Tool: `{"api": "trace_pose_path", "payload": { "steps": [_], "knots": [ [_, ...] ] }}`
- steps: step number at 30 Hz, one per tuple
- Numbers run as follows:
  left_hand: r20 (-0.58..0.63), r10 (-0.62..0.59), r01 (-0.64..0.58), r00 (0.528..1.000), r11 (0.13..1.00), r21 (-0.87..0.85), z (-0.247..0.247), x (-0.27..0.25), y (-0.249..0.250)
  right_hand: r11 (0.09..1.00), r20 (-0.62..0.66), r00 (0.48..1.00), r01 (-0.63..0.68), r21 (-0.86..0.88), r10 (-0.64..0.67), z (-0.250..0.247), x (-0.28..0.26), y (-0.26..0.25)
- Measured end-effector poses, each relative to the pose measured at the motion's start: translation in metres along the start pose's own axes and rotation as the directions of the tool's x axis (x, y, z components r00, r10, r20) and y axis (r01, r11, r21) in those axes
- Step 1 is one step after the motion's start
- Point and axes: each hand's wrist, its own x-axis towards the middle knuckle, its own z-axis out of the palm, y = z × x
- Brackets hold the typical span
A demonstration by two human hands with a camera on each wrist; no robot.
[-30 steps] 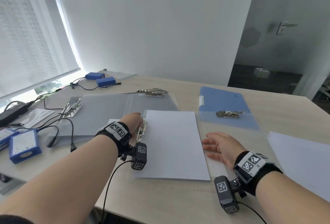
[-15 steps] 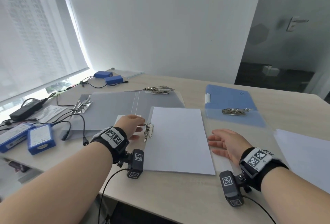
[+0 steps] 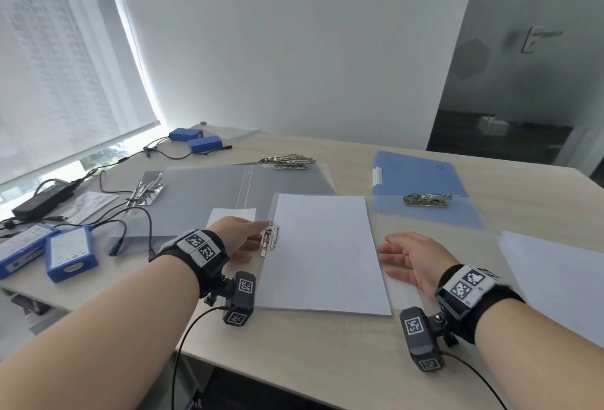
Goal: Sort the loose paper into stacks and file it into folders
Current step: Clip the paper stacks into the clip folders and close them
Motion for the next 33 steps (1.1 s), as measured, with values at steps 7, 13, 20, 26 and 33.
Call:
{"api": "trace_pose_path", "payload": {
  "steps": [7,13,20,26,33],
  "knots": [
    [0.043,0.007,-0.015,0.999,0.979,0.204,-0.004,0.000,0.001,1.000,0.004,1.000,0.009,-0.003,-0.009,-0.001,0.002,0.002],
    [0.011,0.125,-0.114,0.992,0.859,0.500,0.004,0.001,-0.001,1.000,0.006,1.000,0.016,-0.004,-0.016,-0.001,0.002,0.002],
    [0.019,0.135,-0.122,0.991,0.809,0.576,0.004,0.006,0.001,1.000,0.010,1.000,0.019,0.000,-0.019,-0.002,0.002,0.002],
    [0.028,0.115,-0.110,0.993,0.810,0.577,0.004,0.008,0.002,1.000,0.014,1.000,0.020,0.001,-0.020,-0.002,0.002,0.002],
    [0.016,0.136,-0.119,0.991,0.796,0.594,0.005,0.009,0.001,1.000,0.018,1.000,0.012,-0.006,-0.012,-0.002,0.001,0.002]
  ]
}}
